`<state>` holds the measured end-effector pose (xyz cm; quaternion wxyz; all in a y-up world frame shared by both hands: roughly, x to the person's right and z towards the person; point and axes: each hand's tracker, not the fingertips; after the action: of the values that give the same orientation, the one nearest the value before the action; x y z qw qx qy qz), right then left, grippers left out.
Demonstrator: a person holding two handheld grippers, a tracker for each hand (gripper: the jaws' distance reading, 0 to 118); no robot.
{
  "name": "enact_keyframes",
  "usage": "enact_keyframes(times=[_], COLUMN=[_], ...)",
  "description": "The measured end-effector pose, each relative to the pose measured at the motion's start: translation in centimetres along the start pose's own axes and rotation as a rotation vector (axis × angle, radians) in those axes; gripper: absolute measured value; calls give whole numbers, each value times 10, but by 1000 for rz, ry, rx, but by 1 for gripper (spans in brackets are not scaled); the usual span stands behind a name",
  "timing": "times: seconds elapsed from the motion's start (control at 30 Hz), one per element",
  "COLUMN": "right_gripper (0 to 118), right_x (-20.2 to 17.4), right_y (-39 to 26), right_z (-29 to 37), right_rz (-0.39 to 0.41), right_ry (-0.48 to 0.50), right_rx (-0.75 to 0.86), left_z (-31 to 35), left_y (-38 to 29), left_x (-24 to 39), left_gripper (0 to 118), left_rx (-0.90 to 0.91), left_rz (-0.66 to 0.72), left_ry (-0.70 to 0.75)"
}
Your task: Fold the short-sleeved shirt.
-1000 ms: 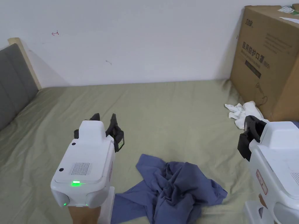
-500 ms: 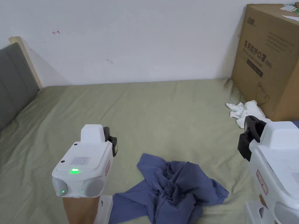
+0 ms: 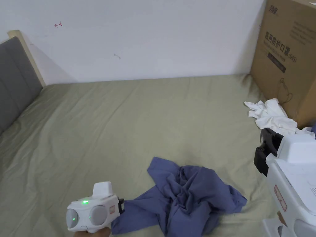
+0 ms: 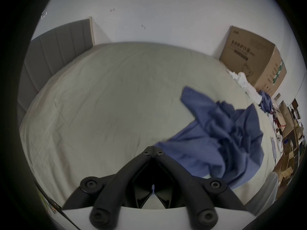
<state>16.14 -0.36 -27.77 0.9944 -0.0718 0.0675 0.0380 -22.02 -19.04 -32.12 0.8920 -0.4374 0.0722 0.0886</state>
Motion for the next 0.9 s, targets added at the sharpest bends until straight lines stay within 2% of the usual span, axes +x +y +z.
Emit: enact_keyframes(times=[0.03,0.1,0.13,0.17,0.23,0.27,0.43,0.47,0.53,0.6,0.63,0.7,0.73,0.9], right_gripper=[0,0,0,0,0,0,0,0,0,0,0,0,0,1], right_x=[0,-1,-1,-1,-1,-4,-3,-3,1,3,4,6,7,19], right_y=[-2,-4,-6,-7,-9,-8,-13,-13,-17,-19,-20,-23,-25,-49], right_z=[-2,-4,-5,-7,-9,-9,-16,-16,-20,-24,-25,-30,-32,-66], right_rz=[1,1,1,0,-1,-1,0,0,-2,0,1,0,-2,-31], right_ry=[2,5,7,10,14,16,21,22,23,23,23,22,22,24], right_rx=[-6,-15,-20,-23,-33,-36,-53,-56,-61,-68,-73,-84,-92,-247], left_z=[-5,-9,-11,-14,-15,-16,-37,-39,-42,-39,-38,-38,-37,-15], left_y=[-5,-11,-13,-15,-19,-21,-21,-22,-28,-30,-29,-27,-26,-19], left_x=[-2,-4,-5,-5,0,1,4,4,4,8,11,13,14,20], left_gripper=[0,18,37,68,98,103,102,93,60,54,46,13,4,3], left_rx=[-21,-47,-65,-74,-86,-79,-165,-166,-176,-160,-164,-162,-157,-84], left_rz=[3,26,30,36,36,40,56,59,57,35,23,0,7,4], left_ry=[0,-6,-3,4,32,45,72,68,54,68,69,45,5,-18])
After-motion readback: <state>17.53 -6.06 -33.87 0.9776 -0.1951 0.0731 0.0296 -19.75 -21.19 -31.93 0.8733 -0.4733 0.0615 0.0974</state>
